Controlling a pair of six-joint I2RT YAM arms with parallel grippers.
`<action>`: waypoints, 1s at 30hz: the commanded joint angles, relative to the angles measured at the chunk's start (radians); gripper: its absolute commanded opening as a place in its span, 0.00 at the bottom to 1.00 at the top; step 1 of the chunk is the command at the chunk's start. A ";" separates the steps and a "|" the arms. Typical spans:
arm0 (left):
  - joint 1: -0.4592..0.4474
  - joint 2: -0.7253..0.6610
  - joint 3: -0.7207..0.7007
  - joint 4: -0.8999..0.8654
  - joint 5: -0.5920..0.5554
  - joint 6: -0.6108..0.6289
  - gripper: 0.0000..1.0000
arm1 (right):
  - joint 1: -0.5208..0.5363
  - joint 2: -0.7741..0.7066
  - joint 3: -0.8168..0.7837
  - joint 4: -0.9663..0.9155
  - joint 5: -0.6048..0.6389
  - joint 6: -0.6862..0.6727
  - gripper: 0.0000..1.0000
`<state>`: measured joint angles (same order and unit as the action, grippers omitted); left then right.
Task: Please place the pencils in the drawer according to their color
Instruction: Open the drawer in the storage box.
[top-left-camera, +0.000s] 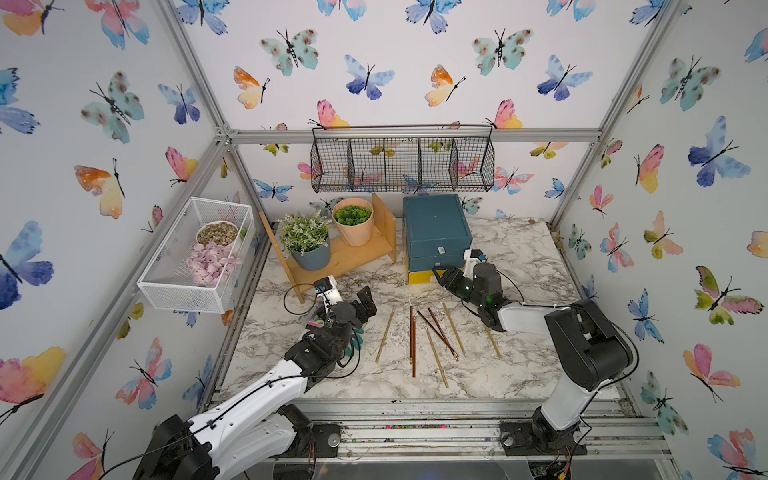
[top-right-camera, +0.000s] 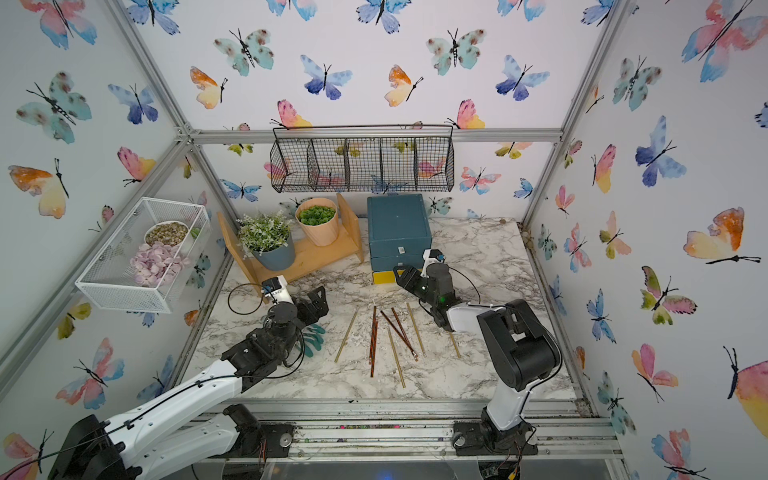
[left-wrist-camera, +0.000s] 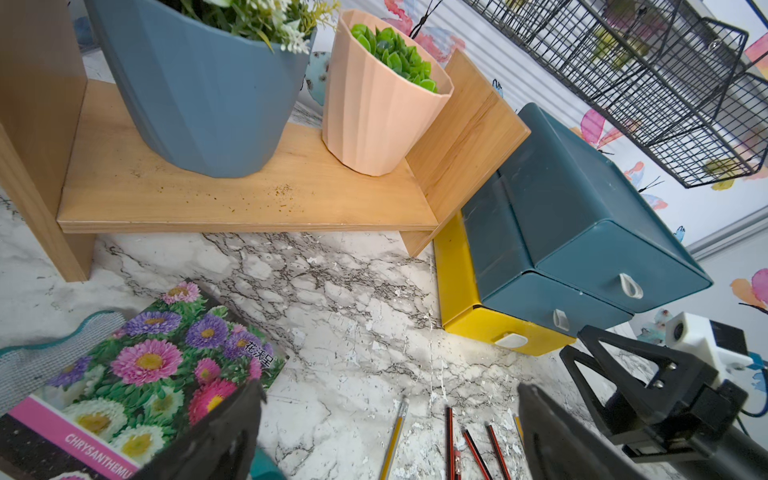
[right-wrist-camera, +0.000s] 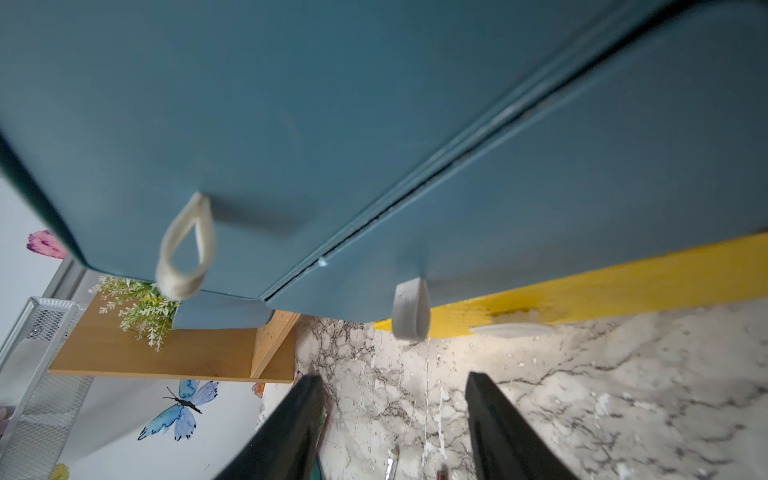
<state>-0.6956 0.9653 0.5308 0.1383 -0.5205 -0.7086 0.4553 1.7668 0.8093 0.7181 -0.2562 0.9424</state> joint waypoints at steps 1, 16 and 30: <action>0.005 0.003 0.008 0.007 0.023 -0.003 0.98 | -0.010 0.029 0.031 0.057 -0.035 0.009 0.57; 0.007 0.026 0.023 -0.005 0.033 0.000 0.98 | -0.039 0.129 0.086 0.152 -0.087 0.047 0.40; 0.007 0.032 0.032 -0.014 0.041 0.001 0.98 | -0.040 0.140 0.081 0.156 -0.130 0.038 0.10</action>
<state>-0.6945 0.9924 0.5335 0.1352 -0.4988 -0.7082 0.4194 1.8992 0.8948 0.8356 -0.3553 0.9848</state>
